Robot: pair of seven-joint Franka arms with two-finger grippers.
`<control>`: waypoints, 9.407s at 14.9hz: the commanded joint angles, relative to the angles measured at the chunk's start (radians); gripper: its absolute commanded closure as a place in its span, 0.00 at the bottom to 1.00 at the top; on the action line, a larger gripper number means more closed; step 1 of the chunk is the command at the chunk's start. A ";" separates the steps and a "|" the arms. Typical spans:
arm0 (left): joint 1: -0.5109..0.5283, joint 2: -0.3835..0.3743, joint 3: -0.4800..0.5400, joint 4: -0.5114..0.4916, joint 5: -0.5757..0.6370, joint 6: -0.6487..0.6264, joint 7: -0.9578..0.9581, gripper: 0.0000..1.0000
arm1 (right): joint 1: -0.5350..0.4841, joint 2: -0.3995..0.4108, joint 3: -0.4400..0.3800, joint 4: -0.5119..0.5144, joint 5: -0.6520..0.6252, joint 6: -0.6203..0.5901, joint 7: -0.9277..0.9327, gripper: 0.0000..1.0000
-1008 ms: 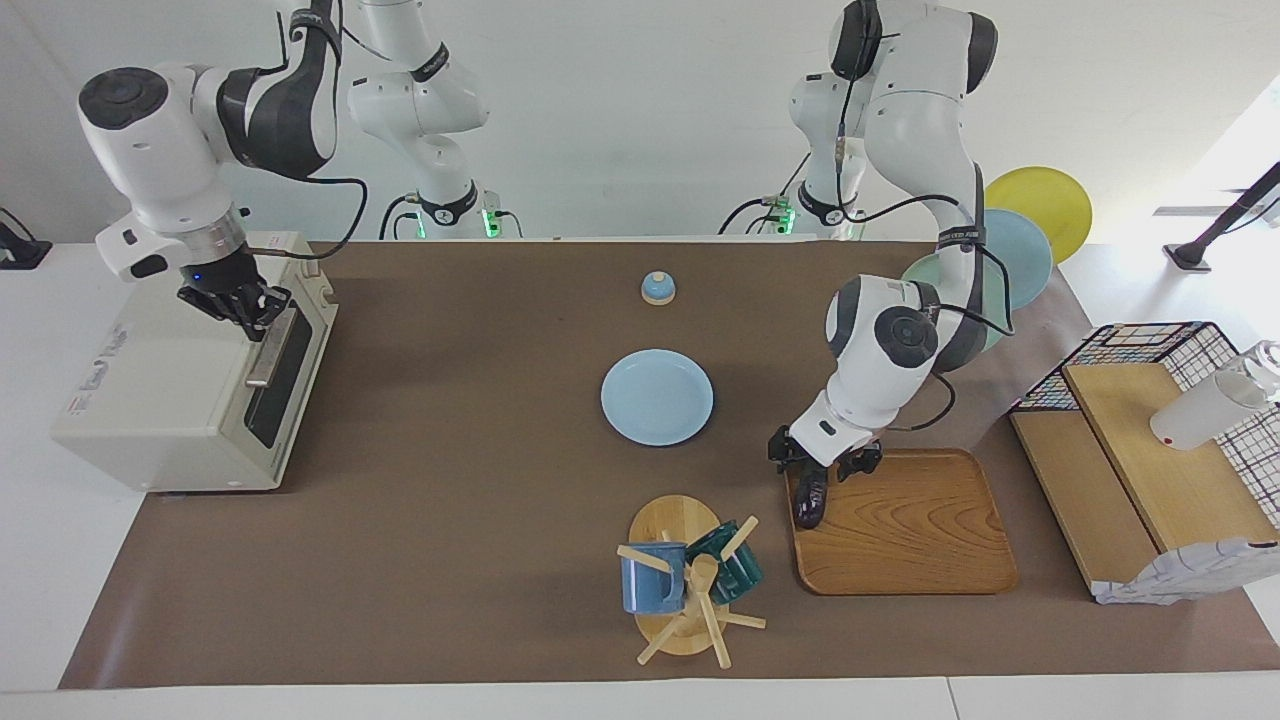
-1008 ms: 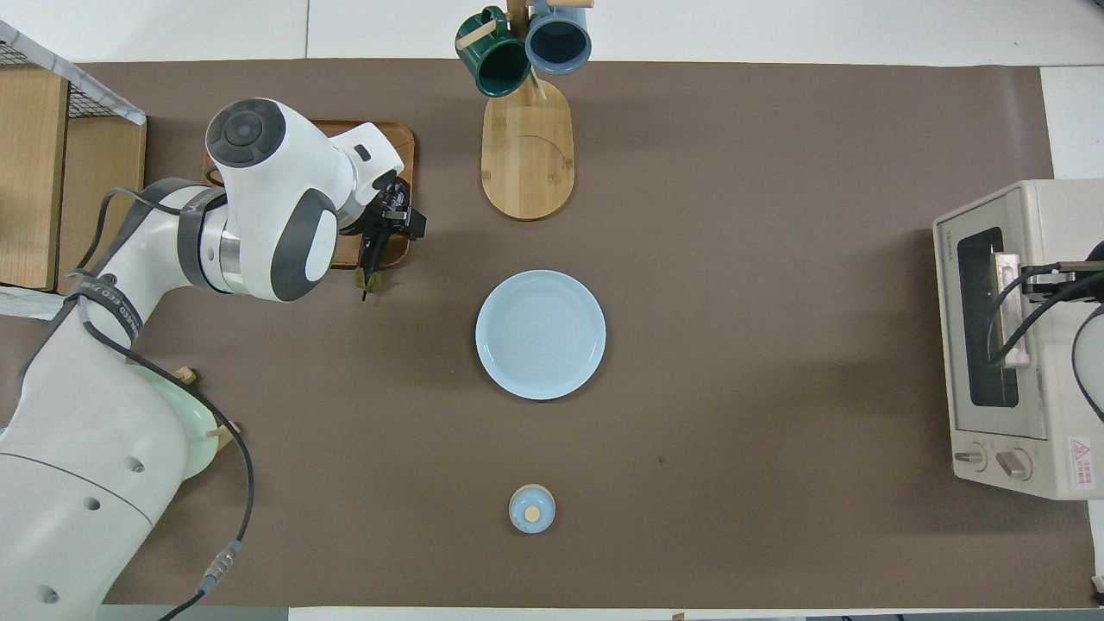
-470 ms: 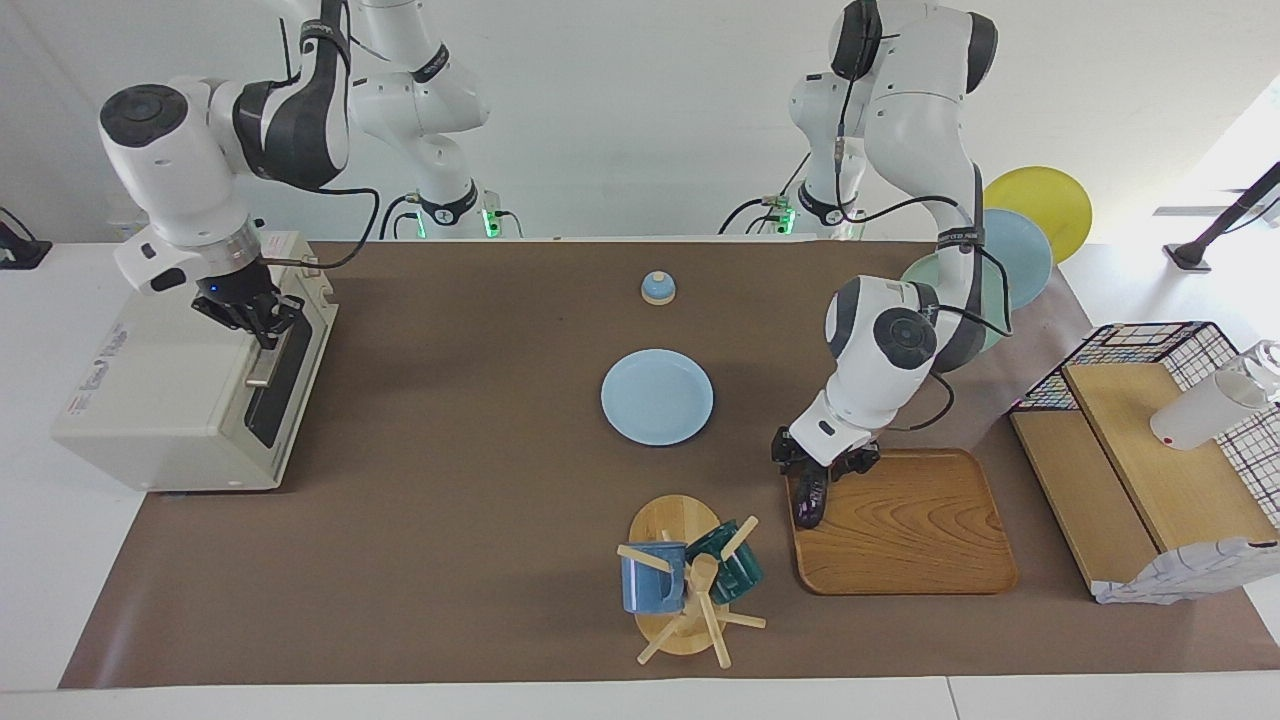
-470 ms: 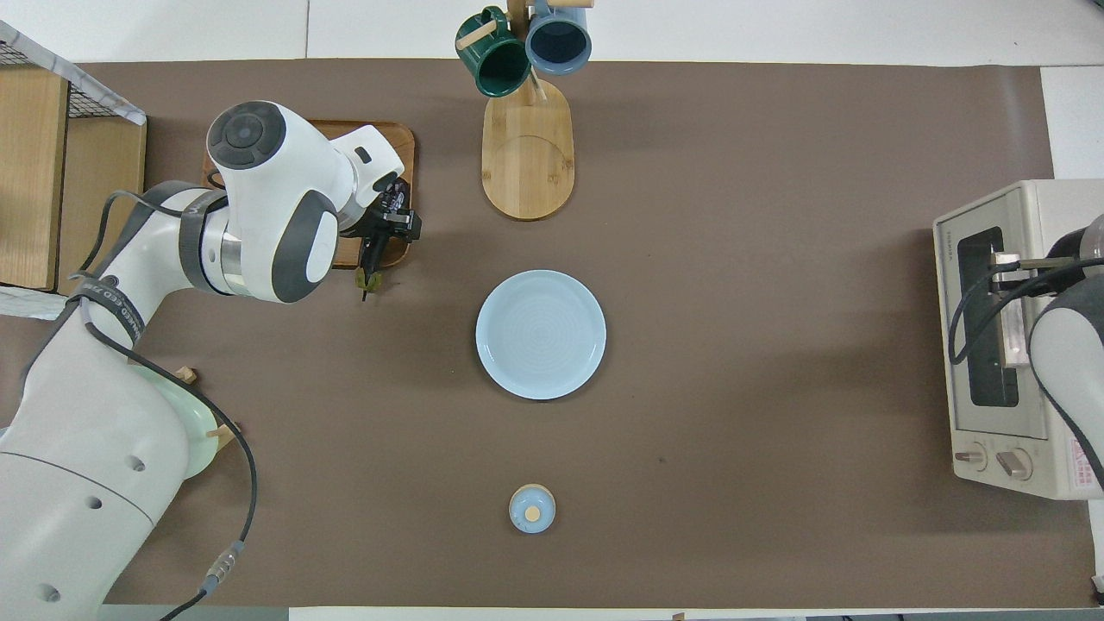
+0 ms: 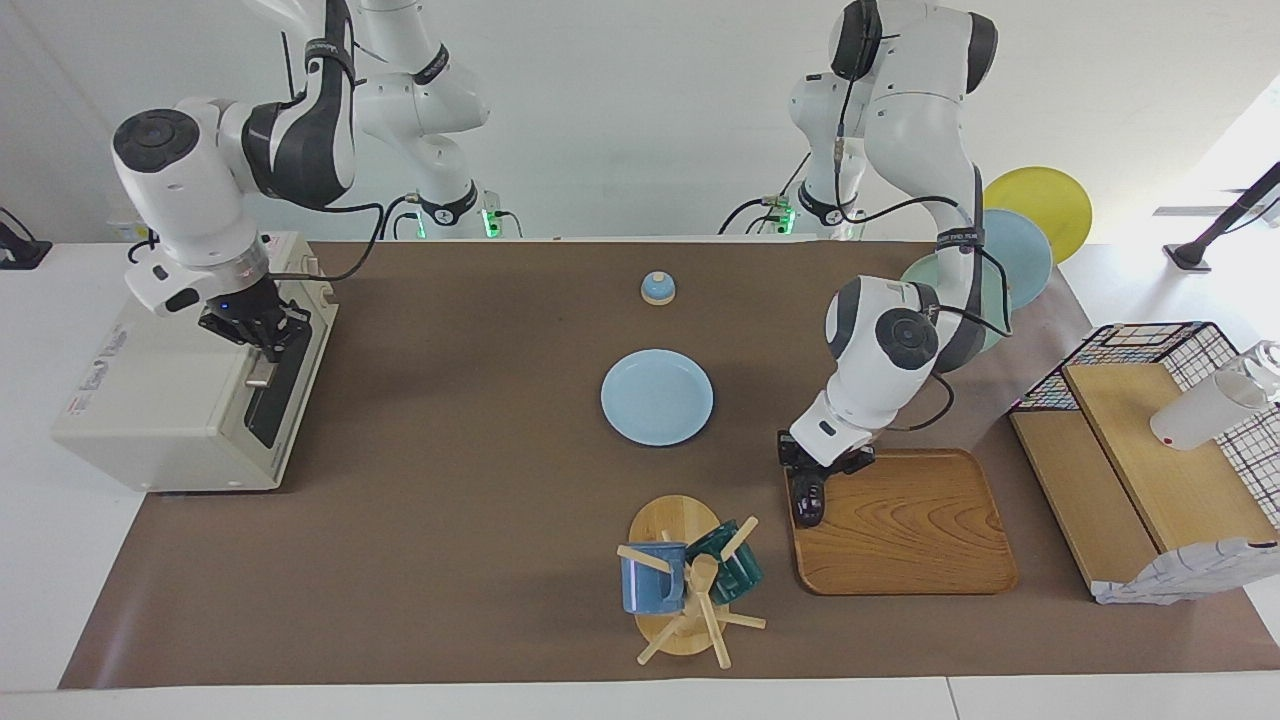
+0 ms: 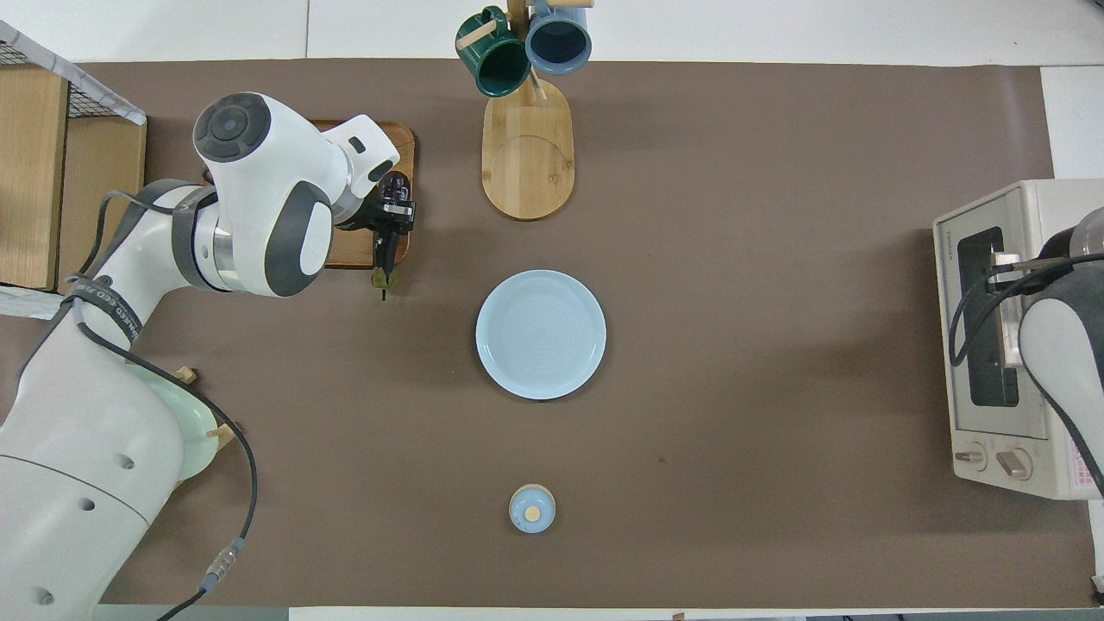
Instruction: Put eggplant into oven
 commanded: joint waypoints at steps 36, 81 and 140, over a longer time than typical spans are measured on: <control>-0.399 -0.188 0.018 -0.349 -0.080 0.274 -0.454 0.00 | 0.210 0.113 0.032 -0.232 0.218 0.350 0.209 1.00; 0.135 -0.566 0.019 -0.055 0.086 -0.658 -0.023 0.00 | 0.822 0.452 0.122 0.196 0.024 0.270 0.907 1.00; 0.144 -0.569 0.018 -0.058 0.118 -0.632 -0.022 0.00 | 0.129 0.156 0.122 -0.217 0.063 0.285 0.192 1.00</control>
